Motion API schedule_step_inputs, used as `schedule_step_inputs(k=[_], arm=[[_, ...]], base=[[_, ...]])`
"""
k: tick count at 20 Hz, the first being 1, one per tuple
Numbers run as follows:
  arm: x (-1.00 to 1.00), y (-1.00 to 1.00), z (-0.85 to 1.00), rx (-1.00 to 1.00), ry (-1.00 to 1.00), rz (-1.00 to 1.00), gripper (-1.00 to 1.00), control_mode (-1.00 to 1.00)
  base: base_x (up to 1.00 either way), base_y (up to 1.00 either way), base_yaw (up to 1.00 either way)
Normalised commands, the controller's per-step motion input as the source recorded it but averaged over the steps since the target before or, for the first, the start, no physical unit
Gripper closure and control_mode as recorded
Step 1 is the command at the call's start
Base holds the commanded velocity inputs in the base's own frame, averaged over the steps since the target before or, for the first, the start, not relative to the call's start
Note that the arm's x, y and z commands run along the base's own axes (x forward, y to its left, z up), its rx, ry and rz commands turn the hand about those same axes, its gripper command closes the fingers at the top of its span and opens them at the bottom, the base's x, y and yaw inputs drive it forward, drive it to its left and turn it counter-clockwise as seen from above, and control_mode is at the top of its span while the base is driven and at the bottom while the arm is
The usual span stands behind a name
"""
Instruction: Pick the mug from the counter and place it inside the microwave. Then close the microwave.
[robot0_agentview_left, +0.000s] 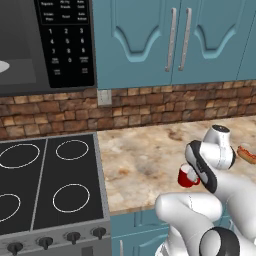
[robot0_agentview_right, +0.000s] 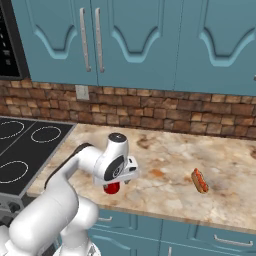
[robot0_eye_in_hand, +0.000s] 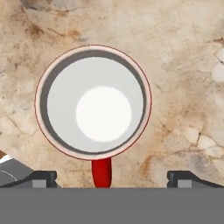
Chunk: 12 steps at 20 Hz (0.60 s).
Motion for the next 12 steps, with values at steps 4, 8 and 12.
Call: schedule_step_inputs(k=[4,8,12], arm=[[-0.12,0.0,-0.18,0.01,0.0,0.0,-1.0,-1.0],[-0.03,0.0,-0.07,0.0,-0.01,0.0,-1.0,-1.0],[-0.01,0.09,-0.03,0.0,0.0,0.0,-1.0,-1.0]], base=[[0.0,0.0,0.0],[0.0,0.0,0.0],[0.0,0.0,0.0]])
